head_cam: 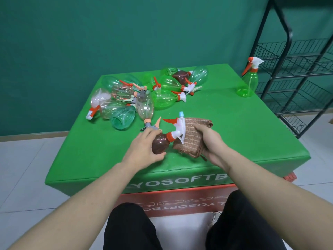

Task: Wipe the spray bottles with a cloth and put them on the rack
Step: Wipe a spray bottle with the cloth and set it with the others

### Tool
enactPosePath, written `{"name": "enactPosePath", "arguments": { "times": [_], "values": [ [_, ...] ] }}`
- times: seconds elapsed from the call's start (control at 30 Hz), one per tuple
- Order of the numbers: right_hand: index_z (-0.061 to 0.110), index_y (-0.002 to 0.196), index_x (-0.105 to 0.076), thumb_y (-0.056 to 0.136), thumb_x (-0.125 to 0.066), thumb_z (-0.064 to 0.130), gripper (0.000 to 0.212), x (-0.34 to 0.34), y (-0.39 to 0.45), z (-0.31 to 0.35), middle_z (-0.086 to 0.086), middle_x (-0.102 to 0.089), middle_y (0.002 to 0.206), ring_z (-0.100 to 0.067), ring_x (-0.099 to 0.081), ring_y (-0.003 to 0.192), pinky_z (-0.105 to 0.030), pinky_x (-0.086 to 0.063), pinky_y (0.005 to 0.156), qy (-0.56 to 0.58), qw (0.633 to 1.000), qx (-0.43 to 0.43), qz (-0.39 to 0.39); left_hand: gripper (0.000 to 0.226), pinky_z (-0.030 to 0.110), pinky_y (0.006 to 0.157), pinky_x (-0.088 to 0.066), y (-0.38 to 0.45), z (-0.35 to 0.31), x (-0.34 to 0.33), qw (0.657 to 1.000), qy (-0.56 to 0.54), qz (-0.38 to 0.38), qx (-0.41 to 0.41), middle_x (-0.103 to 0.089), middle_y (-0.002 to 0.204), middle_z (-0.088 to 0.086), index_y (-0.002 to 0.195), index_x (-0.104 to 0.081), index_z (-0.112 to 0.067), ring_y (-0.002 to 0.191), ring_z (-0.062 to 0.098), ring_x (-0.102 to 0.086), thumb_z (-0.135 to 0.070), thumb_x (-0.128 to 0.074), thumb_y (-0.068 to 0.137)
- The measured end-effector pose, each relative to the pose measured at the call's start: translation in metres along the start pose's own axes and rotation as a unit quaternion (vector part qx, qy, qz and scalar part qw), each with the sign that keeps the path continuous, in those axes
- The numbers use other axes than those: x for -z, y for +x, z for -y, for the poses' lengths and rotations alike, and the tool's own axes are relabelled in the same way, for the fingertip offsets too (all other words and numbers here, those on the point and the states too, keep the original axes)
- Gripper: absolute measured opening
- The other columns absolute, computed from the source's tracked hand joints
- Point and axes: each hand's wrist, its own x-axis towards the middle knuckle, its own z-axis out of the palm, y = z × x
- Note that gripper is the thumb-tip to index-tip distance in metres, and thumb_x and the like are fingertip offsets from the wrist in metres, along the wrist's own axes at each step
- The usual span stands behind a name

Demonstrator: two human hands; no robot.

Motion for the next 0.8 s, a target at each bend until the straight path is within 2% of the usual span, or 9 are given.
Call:
{"name": "enactPosePath", "arguments": {
  "times": [0.1, 0.23, 0.33, 0.4, 0.47, 0.53, 0.6, 0.67, 0.8],
  "values": [
    [0.011, 0.12, -0.064, 0.108, -0.041, 0.027, 0.03, -0.006, 0.004, 0.0, -0.01, -0.077, 0.105, -0.024, -0.074, 0.095, -0.044, -0.058, 0.09, 0.027, 0.999, 0.002, 0.03, 0.086, 0.041, 0.116, -0.038, 0.001, 0.002, -0.003, 1.0, 0.017, 0.005, 0.009, -0.045, 0.15, -0.003, 0.149, -0.047, -0.024, 0.131, 0.021, -0.048, -0.05, -0.086, 0.076],
    [0.007, 0.13, -0.062, 0.108, -0.035, 0.033, 0.043, -0.011, 0.011, -0.003, -0.016, -0.072, 0.122, -0.033, -0.065, 0.12, -0.051, -0.049, 0.107, 0.066, 0.995, -0.003, 0.068, 0.087, 0.037, 0.115, -0.036, 0.0, 0.003, -0.007, 0.999, 0.036, 0.012, -0.002, -0.052, 0.142, -0.004, 0.148, -0.048, -0.025, 0.126, 0.019, -0.048, -0.056, -0.084, 0.076],
    [0.004, 0.135, -0.061, 0.103, -0.04, 0.037, 0.05, -0.018, 0.017, -0.005, -0.018, -0.067, 0.13, -0.039, -0.056, 0.13, -0.057, -0.042, 0.112, 0.073, 0.993, -0.016, 0.095, 0.082, 0.039, 0.113, -0.037, 0.001, 0.004, -0.009, 0.999, 0.038, 0.011, -0.01, -0.054, 0.136, -0.005, 0.146, -0.05, -0.026, 0.123, 0.018, -0.048, -0.055, -0.083, 0.076],
    [0.003, 0.137, -0.06, 0.102, -0.04, 0.038, 0.053, -0.025, 0.023, -0.006, -0.016, -0.071, 0.123, -0.04, -0.053, 0.133, -0.054, -0.045, 0.11, 0.088, 0.991, -0.027, 0.094, 0.08, 0.04, 0.113, -0.038, 0.002, 0.005, -0.009, 0.999, 0.035, 0.012, -0.012, -0.054, 0.135, -0.006, 0.145, -0.051, -0.027, 0.121, 0.017, -0.048, -0.054, -0.082, 0.076],
    [-0.002, 0.135, -0.059, 0.105, -0.03, 0.036, 0.056, -0.028, 0.027, -0.006, -0.011, -0.077, 0.096, -0.038, -0.061, 0.123, -0.046, -0.051, 0.094, 0.104, 0.99, -0.038, 0.089, 0.079, 0.04, 0.113, -0.037, 0.001, 0.006, -0.009, 0.999, 0.031, 0.012, -0.018, -0.055, 0.134, -0.006, 0.144, -0.052, -0.027, 0.121, 0.018, -0.049, -0.052, -0.082, 0.076],
    [0.002, 0.116, -0.071, 0.105, -0.03, 0.034, 0.053, -0.026, 0.029, -0.008, -0.01, -0.075, 0.086, -0.03, -0.072, 0.089, -0.042, -0.049, 0.083, 0.098, 0.989, -0.041, 0.102, 0.078, 0.04, 0.113, -0.037, 0.001, 0.005, -0.01, 0.999, 0.03, 0.012, -0.021, -0.055, 0.134, -0.006, 0.144, -0.052, -0.027, 0.121, 0.018, -0.049, -0.051, -0.083, 0.076],
    [0.005, 0.111, -0.074, 0.104, -0.032, 0.035, 0.052, -0.026, 0.028, -0.007, -0.012, -0.076, 0.101, -0.029, -0.073, 0.087, -0.046, -0.05, 0.091, 0.107, 0.987, -0.044, 0.109, 0.077, 0.04, 0.112, -0.037, 0.002, 0.006, -0.009, 0.999, 0.029, 0.013, -0.016, -0.055, 0.134, -0.006, 0.143, -0.052, -0.027, 0.12, 0.018, -0.049, -0.049, -0.083, 0.076],
    [0.005, 0.124, -0.069, 0.104, -0.032, 0.034, 0.051, -0.026, 0.026, -0.003, -0.015, -0.072, 0.122, -0.033, -0.069, 0.109, -0.049, -0.048, 0.105, 0.125, 0.984, -0.048, 0.12, 0.077, 0.04, 0.111, -0.038, 0.004, 0.006, -0.009, 0.999, 0.027, 0.016, -0.008, -0.056, 0.132, -0.006, 0.143, -0.053, -0.027, 0.118, 0.018, -0.049, -0.049, -0.082, 0.075],
    [0.004, 0.134, -0.06, 0.104, -0.032, 0.034, 0.051, -0.017, 0.021, 0.002, -0.02, -0.065, 0.133, -0.036, -0.06, 0.126, -0.051, -0.046, 0.109, 0.137, 0.981, -0.055, 0.129, 0.078, 0.042, 0.109, -0.04, 0.008, 0.003, -0.009, 0.999, 0.035, 0.031, -0.001, -0.056, 0.132, -0.005, 0.144, -0.052, -0.031, 0.117, 0.02, -0.05, -0.049, -0.082, 0.075]
  ]
}}
